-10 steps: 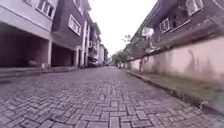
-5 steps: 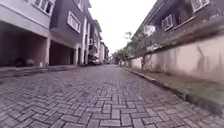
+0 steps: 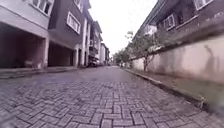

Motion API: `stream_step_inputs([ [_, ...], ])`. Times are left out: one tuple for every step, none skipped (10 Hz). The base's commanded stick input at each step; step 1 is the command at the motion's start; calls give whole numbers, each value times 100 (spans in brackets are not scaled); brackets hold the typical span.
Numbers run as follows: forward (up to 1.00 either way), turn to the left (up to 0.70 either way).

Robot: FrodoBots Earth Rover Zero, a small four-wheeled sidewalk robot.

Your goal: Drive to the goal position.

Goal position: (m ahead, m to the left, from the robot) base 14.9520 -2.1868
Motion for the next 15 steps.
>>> stream_step_inputs([
  [69, 3],
  [69, 3],
  [69, 3],
  [69, 3],
  [69, 3],
  [69, 3],
  [69, 3],
  [69, 3],
  [69, 3],
  [69, 3],
  [69, 3],
  [69, 3],
  [69, 3],
  [69, 3],
  [69, 3],
])
